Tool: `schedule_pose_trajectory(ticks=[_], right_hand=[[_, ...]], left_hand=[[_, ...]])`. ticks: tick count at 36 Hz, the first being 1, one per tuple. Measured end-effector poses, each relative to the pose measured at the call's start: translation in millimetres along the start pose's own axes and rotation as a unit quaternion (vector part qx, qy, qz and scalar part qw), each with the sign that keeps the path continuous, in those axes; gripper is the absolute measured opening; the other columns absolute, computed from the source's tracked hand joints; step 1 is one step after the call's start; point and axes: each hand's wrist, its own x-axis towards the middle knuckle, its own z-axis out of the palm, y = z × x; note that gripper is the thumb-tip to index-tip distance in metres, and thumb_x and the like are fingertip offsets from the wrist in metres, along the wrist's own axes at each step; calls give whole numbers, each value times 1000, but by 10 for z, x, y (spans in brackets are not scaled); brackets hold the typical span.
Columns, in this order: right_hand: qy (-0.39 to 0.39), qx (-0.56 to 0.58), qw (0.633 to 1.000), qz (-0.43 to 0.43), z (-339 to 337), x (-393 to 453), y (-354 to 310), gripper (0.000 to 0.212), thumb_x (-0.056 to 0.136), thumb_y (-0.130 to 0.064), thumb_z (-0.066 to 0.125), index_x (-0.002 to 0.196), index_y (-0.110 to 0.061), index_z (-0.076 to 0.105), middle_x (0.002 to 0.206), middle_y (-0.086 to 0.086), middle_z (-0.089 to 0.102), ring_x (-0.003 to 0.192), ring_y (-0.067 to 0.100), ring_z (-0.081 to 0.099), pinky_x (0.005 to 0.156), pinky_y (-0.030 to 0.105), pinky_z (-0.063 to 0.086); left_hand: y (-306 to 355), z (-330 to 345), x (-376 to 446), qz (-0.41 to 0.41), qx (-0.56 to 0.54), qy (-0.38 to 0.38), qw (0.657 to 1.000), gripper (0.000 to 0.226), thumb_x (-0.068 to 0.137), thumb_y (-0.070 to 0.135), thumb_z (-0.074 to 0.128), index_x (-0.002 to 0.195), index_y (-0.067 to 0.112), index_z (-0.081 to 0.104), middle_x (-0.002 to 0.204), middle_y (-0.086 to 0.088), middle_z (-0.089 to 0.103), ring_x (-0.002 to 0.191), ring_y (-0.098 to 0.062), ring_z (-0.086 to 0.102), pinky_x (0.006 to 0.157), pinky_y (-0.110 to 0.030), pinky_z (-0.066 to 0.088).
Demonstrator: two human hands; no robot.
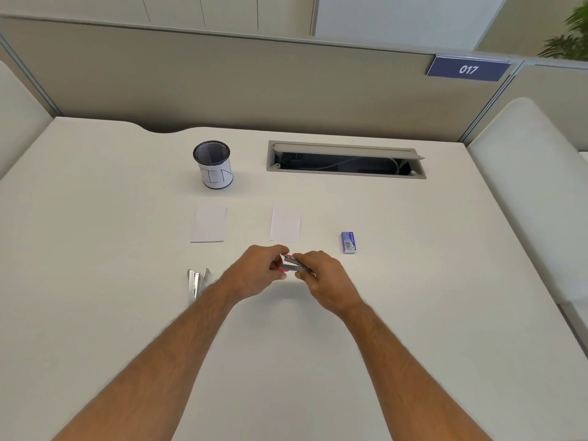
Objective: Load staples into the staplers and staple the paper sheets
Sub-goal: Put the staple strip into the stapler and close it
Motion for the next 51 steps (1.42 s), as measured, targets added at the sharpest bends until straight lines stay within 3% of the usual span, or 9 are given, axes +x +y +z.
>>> schedule_pose_trajectory(ticks=[12, 19, 21, 24, 30, 34, 43, 46, 51], right_hand=[[6, -23, 1000, -3, -7, -8, -23, 37, 100, -11, 61, 136, -11, 65, 126, 2, 72, 116, 23, 58, 98, 29, 43], [9, 0, 1000, 14, 11, -26, -14, 34, 97, -17, 66, 130, -11, 66, 111, 3, 65, 97, 21, 61, 87, 30, 49], [9, -6, 999, 32, 28, -39, -17, 29, 96, -21, 66, 123, -11, 68, 105, 1, 60, 88, 18, 58, 79, 27, 47], [4, -43, 996, 72, 92, -55, -59, 22, 94, -27, 65, 105, -8, 69, 95, 3, 56, 81, 22, 56, 72, 34, 48], [40, -90, 980, 174, 303, -42, -206, 22, 94, -31, 57, 98, -10, 61, 89, 0, 50, 77, 21, 48, 66, 30, 36], [30, -76, 972, 221, 432, 21, -281, 25, 95, -29, 55, 108, -8, 61, 103, 8, 64, 82, 24, 54, 69, 29, 37], [9, -78, 961, 266, 603, 90, -308, 27, 98, -27, 53, 115, -7, 58, 110, 11, 68, 99, 29, 67, 73, 29, 43], [14, -64, 958, 279, 602, 87, -314, 29, 97, -30, 55, 115, -7, 58, 111, 11, 68, 100, 31, 67, 78, 31, 48], [19, -33, 953, 301, 584, 87, -270, 35, 92, -39, 63, 111, -10, 59, 107, 9, 68, 97, 30, 66, 71, 29, 45]], left_hand=[[-36, 116, -2, -6, 21, 31, 999, 3, 96, 14, 65, 99, 15, 66, 83, 0, 73, 81, -25, 67, 78, -45, 58], [-70, 129, 19, 11, 7, 31, 999, 42, 95, 12, 69, 136, 15, 58, 96, 5, 74, 88, -20, 66, 81, -31, 54], [-75, 125, 21, 12, 3, 31, 999, 49, 94, 12, 70, 141, 17, 55, 93, 7, 71, 88, -18, 66, 82, -29, 53], [-89, 127, 28, 3, 2, 37, 999, 55, 93, 8, 69, 145, 18, 51, 94, 8, 70, 88, -16, 67, 82, -26, 53], [-164, 97, 6, -43, 26, 76, 996, 47, 95, 2, 56, 140, 16, 56, 101, -1, 69, 87, -21, 66, 77, -33, 57], [-218, 79, -23, -55, 47, 103, 992, 41, 96, 4, 54, 135, 13, 61, 96, 3, 69, 86, -20, 65, 79, -32, 56], [-299, 49, -89, -66, 47, 124, 989, 39, 92, 2, 53, 127, 12, 67, 94, 5, 69, 83, -17, 62, 77, -26, 50], [-325, 31, -89, -68, 48, 126, 988, 37, 93, 3, 54, 127, 11, 67, 97, 2, 71, 84, -18, 63, 79, -29, 52], [-313, 0, -51, -71, 49, 135, 987, 34, 95, 5, 52, 126, 10, 67, 106, -6, 75, 95, -25, 68, 86, -37, 56]])
